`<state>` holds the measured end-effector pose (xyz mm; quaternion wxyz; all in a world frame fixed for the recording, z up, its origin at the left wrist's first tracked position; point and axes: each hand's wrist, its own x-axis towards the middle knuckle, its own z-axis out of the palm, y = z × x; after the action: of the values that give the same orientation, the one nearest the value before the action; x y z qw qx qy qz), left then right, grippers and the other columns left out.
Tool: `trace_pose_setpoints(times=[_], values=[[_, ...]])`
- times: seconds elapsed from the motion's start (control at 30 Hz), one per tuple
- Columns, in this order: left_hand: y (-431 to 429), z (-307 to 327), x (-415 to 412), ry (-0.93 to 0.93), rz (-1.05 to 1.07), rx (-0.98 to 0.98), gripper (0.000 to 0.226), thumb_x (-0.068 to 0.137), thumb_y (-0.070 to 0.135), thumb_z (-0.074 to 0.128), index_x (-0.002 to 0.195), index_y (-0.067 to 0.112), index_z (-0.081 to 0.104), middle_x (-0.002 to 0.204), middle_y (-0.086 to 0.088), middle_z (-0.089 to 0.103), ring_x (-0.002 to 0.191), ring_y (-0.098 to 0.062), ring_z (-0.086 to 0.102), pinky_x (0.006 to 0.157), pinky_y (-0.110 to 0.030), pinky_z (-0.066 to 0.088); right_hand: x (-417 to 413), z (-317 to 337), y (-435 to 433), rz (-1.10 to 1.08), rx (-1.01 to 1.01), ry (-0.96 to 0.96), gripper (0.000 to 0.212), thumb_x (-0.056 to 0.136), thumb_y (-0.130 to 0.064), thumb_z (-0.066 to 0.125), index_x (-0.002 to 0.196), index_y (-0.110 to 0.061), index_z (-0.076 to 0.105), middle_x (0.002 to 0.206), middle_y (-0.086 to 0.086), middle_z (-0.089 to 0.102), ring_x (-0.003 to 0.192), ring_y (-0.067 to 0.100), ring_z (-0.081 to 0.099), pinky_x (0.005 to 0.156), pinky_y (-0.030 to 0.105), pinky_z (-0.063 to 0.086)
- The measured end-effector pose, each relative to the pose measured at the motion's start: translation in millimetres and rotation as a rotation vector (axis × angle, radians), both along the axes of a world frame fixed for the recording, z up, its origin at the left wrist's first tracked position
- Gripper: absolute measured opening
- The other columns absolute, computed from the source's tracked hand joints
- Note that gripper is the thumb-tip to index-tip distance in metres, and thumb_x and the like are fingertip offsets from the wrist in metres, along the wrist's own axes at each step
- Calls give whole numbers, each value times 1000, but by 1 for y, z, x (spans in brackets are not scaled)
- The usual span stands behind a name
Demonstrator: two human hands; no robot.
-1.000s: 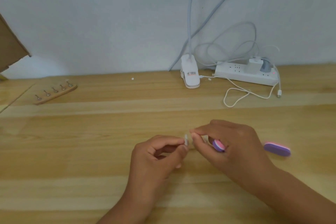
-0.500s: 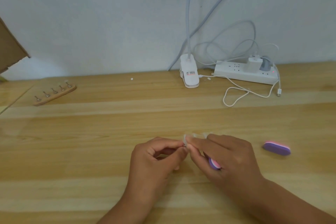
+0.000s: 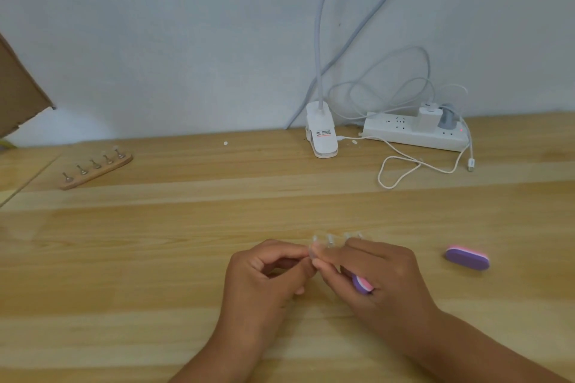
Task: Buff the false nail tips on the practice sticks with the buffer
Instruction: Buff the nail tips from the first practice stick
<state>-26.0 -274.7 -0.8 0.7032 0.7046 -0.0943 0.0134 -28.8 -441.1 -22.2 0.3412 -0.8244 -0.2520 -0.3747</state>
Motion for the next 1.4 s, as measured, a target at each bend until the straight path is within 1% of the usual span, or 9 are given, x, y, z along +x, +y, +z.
trace_pose_setpoints(times=[0.23,0.37,0.43,0.83,0.97,1.1,1.2,1.27,1.4], values=[[-1,1,0,-8,-9,-65,11,64,17,79,76,17,80,83,-10,73,63,-11,62,51,-21,47,-1,6,1,115,228,180,13,80,-21,81,92,-15,81,67,-32,46,59,-9,47,63,8,40],[1,-2,2,-28,-22,-88,16,63,18,79,77,11,80,83,-13,72,65,-14,62,52,-22,47,-3,8,0,130,248,251,19,83,-28,78,102,-28,78,61,-27,46,58,-4,48,64,19,49],[1,-4,4,-24,-20,-96,16,62,16,79,76,9,79,83,-14,72,65,-15,63,51,-22,47,-2,8,0,119,226,271,23,83,-26,78,106,-29,77,63,-30,48,60,-6,49,66,14,46],[0,-2,1,-65,-19,-50,10,63,20,79,73,21,80,81,-6,70,60,-11,60,54,-22,48,-2,7,-4,224,356,512,17,80,-4,82,95,-10,81,59,-21,56,56,0,50,63,11,37],[0,-1,1,-54,-21,-38,10,65,16,78,74,20,80,81,-5,71,63,-11,61,54,-21,48,-3,10,-3,200,361,510,24,79,-7,83,99,-21,82,59,-18,56,58,1,50,63,19,43],[-1,-1,3,13,-4,-96,13,64,8,77,76,11,79,77,-9,72,56,-12,59,51,-20,48,-6,15,-1,176,360,455,36,75,-28,82,103,-47,70,56,-17,43,55,0,41,62,12,38],[-2,0,2,51,23,-107,14,62,10,79,76,10,79,75,-13,73,53,-11,58,50,-18,47,-9,19,-8,207,374,433,44,78,-30,63,121,-27,53,66,-15,42,59,3,38,63,17,36],[-3,0,1,77,26,-114,15,63,11,79,78,9,79,75,-17,74,55,-11,59,50,-18,48,-10,20,-17,244,359,433,39,74,-21,45,113,-19,44,73,-15,41,63,7,37,62,24,34],[-2,0,0,90,13,-102,16,65,14,79,80,9,79,76,-17,74,63,-15,63,52,-22,51,-14,18,-22,121,338,483,20,86,-5,36,94,-23,39,80,-6,45,61,14,38,56,28,33]])
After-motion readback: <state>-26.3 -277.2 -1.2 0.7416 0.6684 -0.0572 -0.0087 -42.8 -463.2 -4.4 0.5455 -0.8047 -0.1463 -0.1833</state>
